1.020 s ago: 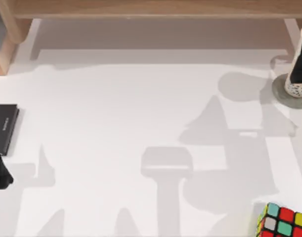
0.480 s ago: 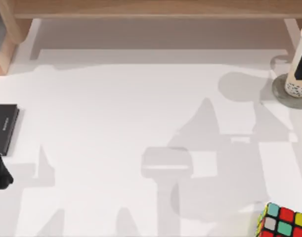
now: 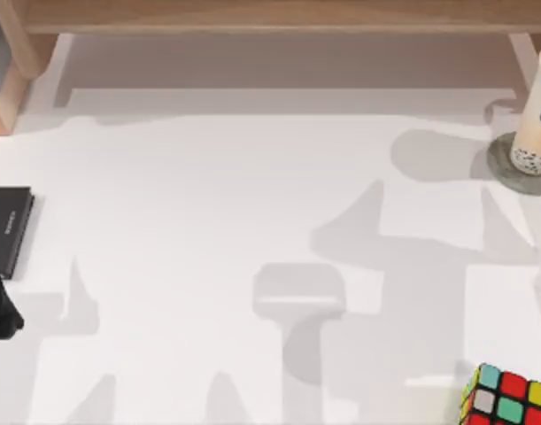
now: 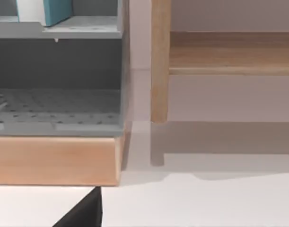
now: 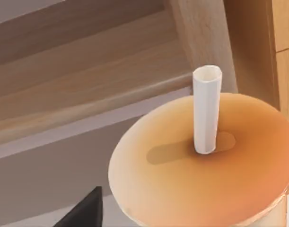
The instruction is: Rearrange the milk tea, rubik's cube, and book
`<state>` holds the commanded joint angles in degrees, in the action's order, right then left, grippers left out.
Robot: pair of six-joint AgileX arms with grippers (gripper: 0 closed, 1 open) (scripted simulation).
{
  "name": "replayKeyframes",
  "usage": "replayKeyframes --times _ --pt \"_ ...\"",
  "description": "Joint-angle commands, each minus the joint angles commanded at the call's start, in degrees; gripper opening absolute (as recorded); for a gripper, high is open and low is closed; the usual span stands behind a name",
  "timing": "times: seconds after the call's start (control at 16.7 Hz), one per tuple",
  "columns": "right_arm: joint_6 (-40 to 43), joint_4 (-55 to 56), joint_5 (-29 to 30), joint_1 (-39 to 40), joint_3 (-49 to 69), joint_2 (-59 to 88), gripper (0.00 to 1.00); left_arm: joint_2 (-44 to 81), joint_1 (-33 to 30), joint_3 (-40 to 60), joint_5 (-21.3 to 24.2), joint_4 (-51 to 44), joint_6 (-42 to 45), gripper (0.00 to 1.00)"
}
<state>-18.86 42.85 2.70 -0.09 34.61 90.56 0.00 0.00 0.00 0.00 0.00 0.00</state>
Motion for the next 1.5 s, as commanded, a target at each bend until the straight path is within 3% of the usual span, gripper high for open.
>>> replayKeyframes --times 0.48,0.9,1.2,1.5 --pt "-27.52 -52.91 -1.31 11.93 6.77 -7.56 1.0 0.0 0.0 0.0 0.0 0.0 0.0 1.0" --pt "-39.48 -94.71 -2.5 28.51 13.41 -12.29 1.0 0.0 0.0 0.0 0.0 0.0 0.0 1.0" --pt "-41.09 -108.09 -2.68 36.94 16.76 -14.96 1.0 0.0 0.0 0.0 0.0 0.0 0.0 1.0" --pt "-41.11 -109.37 -2.68 38.05 17.29 -15.17 1.0 0.0 0.0 0.0 0.0 0.0 0.0 1.0"
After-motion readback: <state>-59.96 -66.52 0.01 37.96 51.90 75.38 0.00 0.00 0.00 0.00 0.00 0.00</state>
